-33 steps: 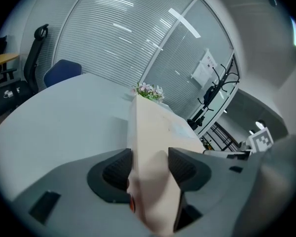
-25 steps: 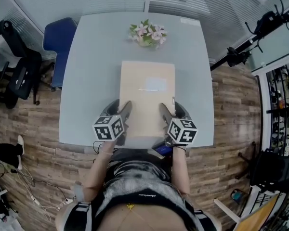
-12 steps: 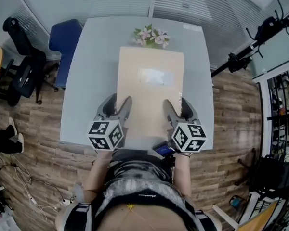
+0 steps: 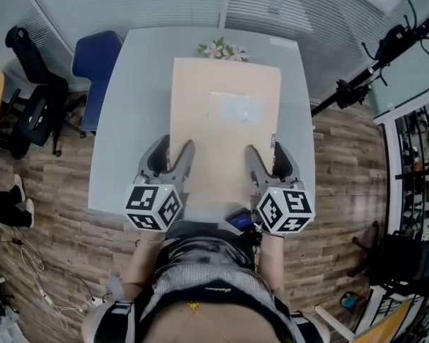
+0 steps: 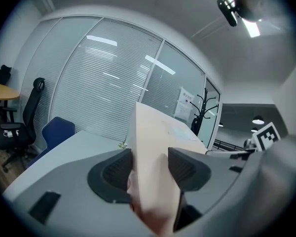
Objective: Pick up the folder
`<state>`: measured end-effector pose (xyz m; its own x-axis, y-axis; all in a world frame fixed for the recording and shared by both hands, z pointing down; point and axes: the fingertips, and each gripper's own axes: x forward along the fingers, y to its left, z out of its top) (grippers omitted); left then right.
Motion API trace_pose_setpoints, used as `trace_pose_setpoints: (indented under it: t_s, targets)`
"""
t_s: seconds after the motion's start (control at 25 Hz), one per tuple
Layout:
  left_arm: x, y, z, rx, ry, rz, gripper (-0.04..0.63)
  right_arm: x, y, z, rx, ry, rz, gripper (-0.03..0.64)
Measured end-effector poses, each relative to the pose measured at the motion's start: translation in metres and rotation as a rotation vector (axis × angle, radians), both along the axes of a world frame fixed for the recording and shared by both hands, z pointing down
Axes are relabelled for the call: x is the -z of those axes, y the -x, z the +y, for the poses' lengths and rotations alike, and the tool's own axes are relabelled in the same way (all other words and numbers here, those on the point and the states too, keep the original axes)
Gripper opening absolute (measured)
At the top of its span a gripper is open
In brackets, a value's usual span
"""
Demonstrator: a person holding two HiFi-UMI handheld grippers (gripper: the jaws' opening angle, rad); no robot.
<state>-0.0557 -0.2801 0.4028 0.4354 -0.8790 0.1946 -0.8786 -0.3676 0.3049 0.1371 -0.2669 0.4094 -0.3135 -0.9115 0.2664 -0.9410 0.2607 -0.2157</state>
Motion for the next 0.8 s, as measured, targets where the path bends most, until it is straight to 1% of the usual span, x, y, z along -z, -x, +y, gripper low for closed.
trace_pose_setpoints:
  t_s: [0.28,0.52,0.8]
  targets:
    - [0.011,-0.003,0.004,0.008,-0.028,0.007,0.225,0.014,-0.003,0.003,0.005,-0.03,0.016,0.279]
    - [0.009,-0.007,0.005,0.013,-0.027,0.011,0.225,0.016,-0.007,0.003,0.009,-0.041,0.041,0.278]
    - [0.014,-0.008,0.006,0.011,-0.034,0.013,0.224,0.023,-0.007,0.004,0.01,-0.053,0.044,0.278]
